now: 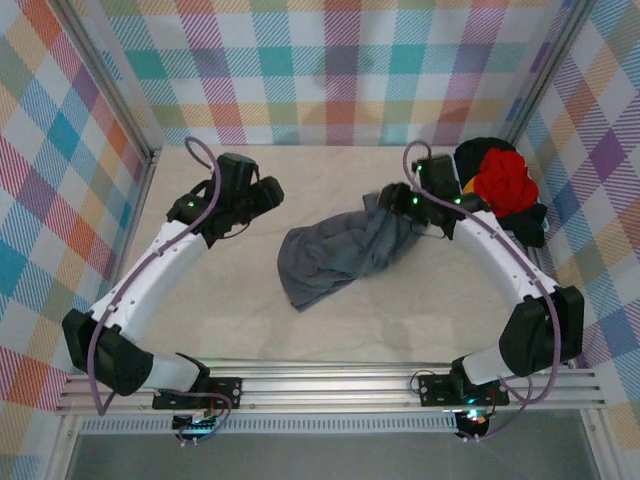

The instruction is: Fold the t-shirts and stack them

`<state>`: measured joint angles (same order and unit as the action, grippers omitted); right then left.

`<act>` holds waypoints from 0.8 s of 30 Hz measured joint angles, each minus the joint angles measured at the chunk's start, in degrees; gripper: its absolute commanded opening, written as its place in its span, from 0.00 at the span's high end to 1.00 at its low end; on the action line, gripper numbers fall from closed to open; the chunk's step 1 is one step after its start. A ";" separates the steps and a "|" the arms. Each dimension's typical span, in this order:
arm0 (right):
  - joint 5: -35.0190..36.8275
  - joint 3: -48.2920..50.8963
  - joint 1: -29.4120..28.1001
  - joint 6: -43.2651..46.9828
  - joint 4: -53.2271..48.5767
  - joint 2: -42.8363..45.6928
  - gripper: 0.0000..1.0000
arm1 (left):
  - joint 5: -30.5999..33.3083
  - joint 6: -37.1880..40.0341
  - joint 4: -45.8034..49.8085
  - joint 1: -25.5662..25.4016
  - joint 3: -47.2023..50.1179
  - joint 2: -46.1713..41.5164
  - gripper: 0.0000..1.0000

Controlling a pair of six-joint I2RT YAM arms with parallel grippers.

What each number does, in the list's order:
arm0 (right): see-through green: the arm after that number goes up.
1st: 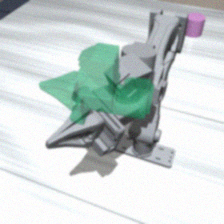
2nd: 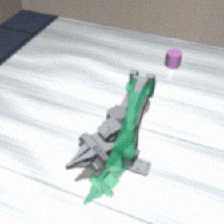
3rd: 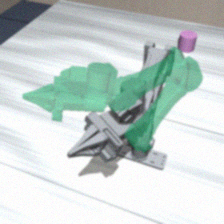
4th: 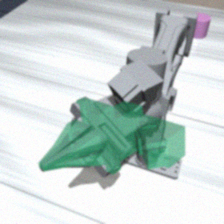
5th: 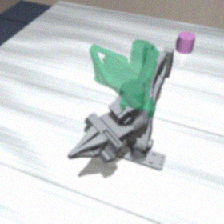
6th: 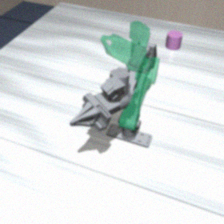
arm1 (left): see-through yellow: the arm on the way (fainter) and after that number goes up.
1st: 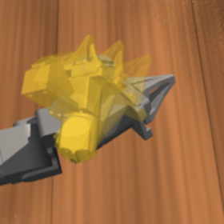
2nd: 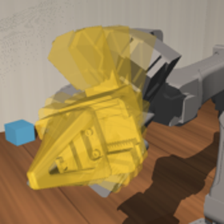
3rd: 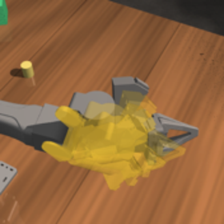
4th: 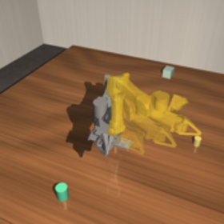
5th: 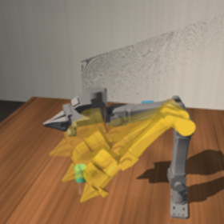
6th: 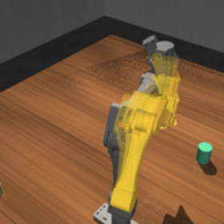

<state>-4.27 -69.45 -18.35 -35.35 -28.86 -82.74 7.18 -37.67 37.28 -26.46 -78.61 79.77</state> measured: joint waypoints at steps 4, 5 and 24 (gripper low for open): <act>5.92 6.36 0.00 -0.59 -3.74 3.54 0.31 | -4.48 1.22 0.07 -1.70 4.35 3.98 0.33; 7.50 7.21 0.00 -0.63 -4.87 5.20 0.32 | -5.31 1.64 0.09 -2.95 5.33 5.18 0.35; 9.70 28.83 11.13 -8.39 -8.55 13.77 0.48 | -10.82 -5.05 0.11 -15.69 17.40 18.45 0.36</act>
<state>5.43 -40.62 -7.22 -43.75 -37.41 -68.97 -3.64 -42.72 37.39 -42.15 -61.21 98.21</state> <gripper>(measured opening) 0.536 0.657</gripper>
